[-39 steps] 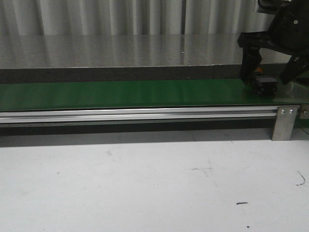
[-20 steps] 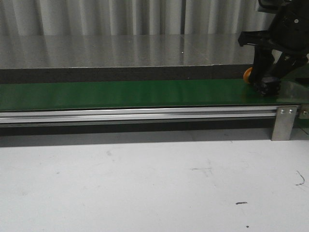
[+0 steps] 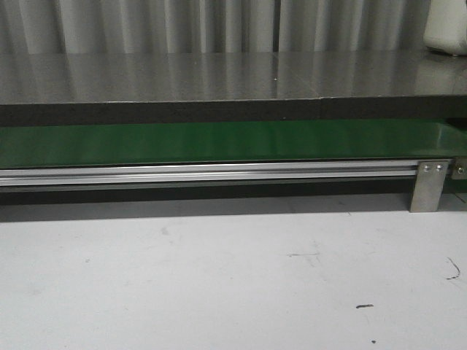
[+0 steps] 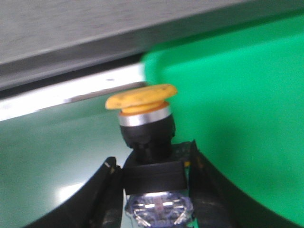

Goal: Move button from left to right
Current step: 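Lift the button with the right gripper and release it into the green bin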

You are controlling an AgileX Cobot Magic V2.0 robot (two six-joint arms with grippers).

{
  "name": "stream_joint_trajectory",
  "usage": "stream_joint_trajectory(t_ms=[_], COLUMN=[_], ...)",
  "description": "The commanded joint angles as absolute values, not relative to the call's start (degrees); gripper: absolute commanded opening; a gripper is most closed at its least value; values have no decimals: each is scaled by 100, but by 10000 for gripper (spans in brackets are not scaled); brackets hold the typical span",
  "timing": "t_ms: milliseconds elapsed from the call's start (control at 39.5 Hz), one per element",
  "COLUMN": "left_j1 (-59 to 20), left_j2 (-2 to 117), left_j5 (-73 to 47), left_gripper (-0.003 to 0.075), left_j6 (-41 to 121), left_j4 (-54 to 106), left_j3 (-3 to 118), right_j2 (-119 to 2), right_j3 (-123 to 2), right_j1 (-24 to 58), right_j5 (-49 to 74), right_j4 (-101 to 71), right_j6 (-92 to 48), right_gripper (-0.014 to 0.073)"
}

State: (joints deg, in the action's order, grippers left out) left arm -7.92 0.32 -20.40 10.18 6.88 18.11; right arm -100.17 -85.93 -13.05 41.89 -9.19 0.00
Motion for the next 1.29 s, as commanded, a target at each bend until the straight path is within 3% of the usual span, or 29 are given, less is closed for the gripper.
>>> stream_joint_trajectory(t_ms=[0,329,659,887,988,1115,1267], left_j1=[-845,-845,-845,-845,-845,-845,-845], left_j2=[105,105,105,105,105,105,105], left_j5=[-1572,-1572,-1572,-1572,-1572,-1572,-1572], left_gripper=[-21,-21,-21,-21,-21,-21,-21], left_j6=[980,980,980,980,980,980,980], left_j4=[750,750,750,750,750,750,750], left_j3=[1947,1947,1947,1947,1947,1947,1947], right_j2=[-9812,-10812,-10861,-10128,-9719,-9272,-8888], right_j3=[-8800,-8800,-8797,-8797,-8797,-8797,-8797], right_j1=[-1741,-2370,-2370,-1922,-1475,-817,-191], right_j5=[4022,4046,3974,3866,3812,3730,3608], right_j4=[-829,-782,-555,-615,-615,-615,-615], right_j6=[0,0,0,0,0,-48,-55], right_gripper=[242,255,510,516,424,165,-52])
